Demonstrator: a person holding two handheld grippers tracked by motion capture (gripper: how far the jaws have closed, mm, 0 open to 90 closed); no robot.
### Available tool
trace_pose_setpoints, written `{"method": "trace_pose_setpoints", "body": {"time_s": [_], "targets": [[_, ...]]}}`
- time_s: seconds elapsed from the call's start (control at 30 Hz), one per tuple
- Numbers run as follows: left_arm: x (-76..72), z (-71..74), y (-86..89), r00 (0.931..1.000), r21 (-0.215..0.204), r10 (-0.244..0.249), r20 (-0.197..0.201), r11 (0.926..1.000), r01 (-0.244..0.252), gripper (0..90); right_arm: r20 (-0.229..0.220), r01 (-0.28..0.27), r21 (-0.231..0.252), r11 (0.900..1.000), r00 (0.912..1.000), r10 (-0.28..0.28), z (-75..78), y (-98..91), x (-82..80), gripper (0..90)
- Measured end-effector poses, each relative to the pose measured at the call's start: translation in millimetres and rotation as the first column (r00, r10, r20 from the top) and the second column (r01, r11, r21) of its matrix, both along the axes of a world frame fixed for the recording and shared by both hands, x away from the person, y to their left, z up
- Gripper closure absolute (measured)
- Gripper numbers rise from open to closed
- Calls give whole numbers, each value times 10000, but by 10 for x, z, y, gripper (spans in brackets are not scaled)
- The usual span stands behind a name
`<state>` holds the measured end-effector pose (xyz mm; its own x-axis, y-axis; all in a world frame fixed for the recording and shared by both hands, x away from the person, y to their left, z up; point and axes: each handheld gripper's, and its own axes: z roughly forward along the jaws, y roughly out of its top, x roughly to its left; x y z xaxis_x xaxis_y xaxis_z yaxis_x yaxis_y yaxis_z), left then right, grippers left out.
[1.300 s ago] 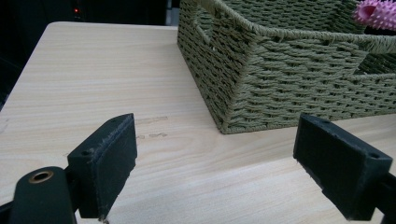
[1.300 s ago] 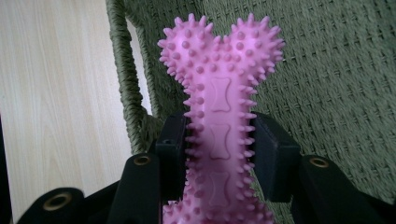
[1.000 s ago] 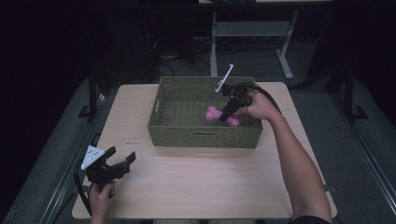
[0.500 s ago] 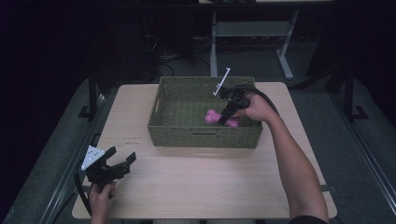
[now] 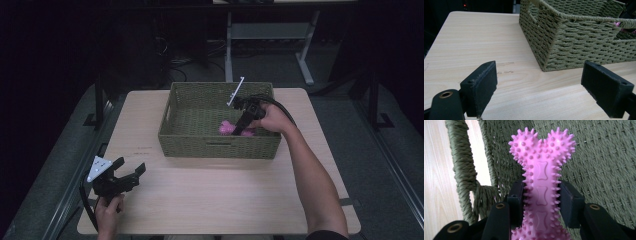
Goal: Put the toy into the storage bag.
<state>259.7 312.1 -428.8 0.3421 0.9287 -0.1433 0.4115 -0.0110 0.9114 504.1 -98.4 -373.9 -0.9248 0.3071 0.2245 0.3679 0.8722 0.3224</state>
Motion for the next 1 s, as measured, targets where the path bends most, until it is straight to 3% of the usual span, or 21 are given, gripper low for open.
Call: {"method": "trace_pose_setpoints", "body": {"time_s": [0.9,1.0], "targets": [[-1,3,3,10000,39,-8,14,10000,8,130,-135,136,-181,9997,9998,-139,-112,48,20,551],[-1,3,0,10000,32,-9,9,10000,9,130,-155,301,283,9991,9994,-297,-66,21,32,554]]}}
